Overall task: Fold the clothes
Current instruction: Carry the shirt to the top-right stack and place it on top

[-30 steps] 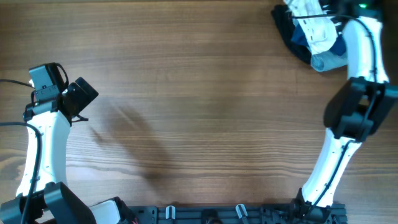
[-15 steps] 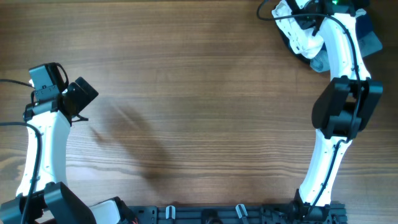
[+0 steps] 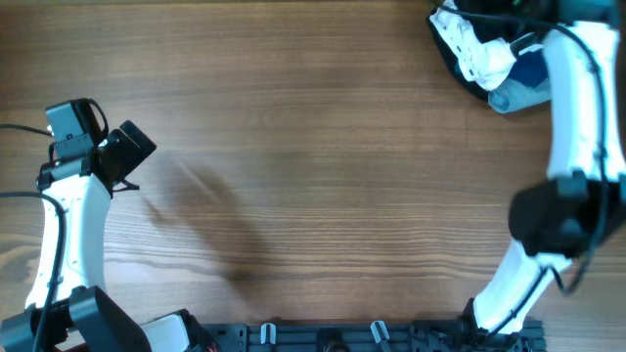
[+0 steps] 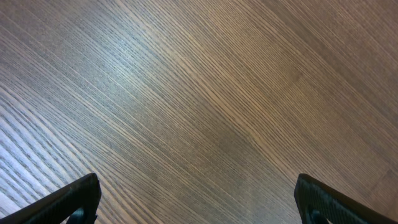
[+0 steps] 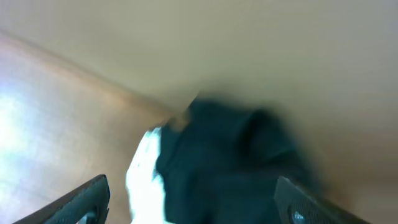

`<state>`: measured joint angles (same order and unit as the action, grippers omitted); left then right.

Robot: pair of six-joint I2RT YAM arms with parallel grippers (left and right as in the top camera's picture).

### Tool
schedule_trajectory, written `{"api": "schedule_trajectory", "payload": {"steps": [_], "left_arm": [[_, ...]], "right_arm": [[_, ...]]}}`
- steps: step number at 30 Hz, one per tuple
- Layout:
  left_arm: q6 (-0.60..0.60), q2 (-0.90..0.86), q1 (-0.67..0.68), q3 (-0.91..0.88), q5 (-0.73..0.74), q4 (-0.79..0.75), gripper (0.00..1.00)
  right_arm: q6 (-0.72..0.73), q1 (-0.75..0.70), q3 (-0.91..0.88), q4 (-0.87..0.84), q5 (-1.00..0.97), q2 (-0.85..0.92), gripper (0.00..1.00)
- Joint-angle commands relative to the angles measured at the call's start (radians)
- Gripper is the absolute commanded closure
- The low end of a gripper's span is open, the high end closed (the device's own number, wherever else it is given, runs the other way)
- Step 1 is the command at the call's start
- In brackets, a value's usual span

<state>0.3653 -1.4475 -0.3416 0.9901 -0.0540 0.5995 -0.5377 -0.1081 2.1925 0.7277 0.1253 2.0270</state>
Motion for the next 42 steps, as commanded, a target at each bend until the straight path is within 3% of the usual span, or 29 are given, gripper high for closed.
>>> {"api": "schedule_trajectory", "payload": {"steps": [1,6,10,14,18,24,31,34,42], "left_arm": [[0.013,-0.006,-0.003,0.005,0.024,0.001,0.0],[0.013,-0.006,-0.003,0.005,0.031,0.002,0.0],[0.013,-0.006,-0.003,0.005,0.067,0.0,0.0],[0.013,-0.006,-0.003,0.005,0.095,-0.001,0.0],[0.013,-0.006,-0.003,0.005,0.095,-0.002,0.0],[0.013,-0.006,-0.003,0.005,0.095,-0.005,0.0],[0.013,-0.006,-0.003,0.005,0.098,-0.004,0.0],[0.013,-0.006,-0.003,0.005,0.11,-0.005,0.0],[0.013,-0.006,-0.003,0.005,0.109,-0.005,0.0]], "right_arm": [[0.104,-0.063,0.007,-0.095,0.006,0.014,0.14],[0.171,-0.159,0.007,-0.316,0.079,0.172,0.14],[0.174,-0.173,0.007,-0.383,0.1,0.335,0.14],[0.251,-0.179,0.007,-0.298,0.034,0.463,0.14],[0.256,-0.207,0.005,-0.165,0.032,0.619,0.21],[0.28,-0.218,0.005,-0.069,0.033,0.794,0.18],[0.274,-0.218,0.007,-0.022,0.055,0.669,0.08],[0.241,-0.219,0.007,0.037,0.051,0.51,0.01],[0.247,-0.208,0.007,0.114,0.055,0.035,0.0]]}}
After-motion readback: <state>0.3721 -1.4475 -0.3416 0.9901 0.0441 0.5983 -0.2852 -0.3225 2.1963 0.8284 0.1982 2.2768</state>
